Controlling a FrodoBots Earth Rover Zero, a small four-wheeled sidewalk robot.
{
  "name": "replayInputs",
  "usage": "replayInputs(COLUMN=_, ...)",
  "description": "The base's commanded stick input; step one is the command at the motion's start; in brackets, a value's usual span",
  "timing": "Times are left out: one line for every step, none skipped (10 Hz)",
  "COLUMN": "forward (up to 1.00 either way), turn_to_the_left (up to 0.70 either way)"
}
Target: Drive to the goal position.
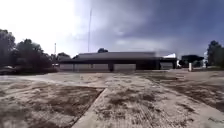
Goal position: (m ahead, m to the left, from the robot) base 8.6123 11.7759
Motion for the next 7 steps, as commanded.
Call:
replayInputs(forward=0.70, turn_to_the_left=0.00)
replayInputs(forward=0.70, turn_to_the_left=0.00)
replayInputs(forward=0.70, turn_to_the_left=0.00)
replayInputs(forward=0.70, turn_to_the_left=0.00)
replayInputs(forward=0.70, turn_to_the_left=0.00)
replayInputs(forward=0.70, turn_to_the_left=0.00)
replayInputs(forward=0.70, turn_to_the_left=0.00)
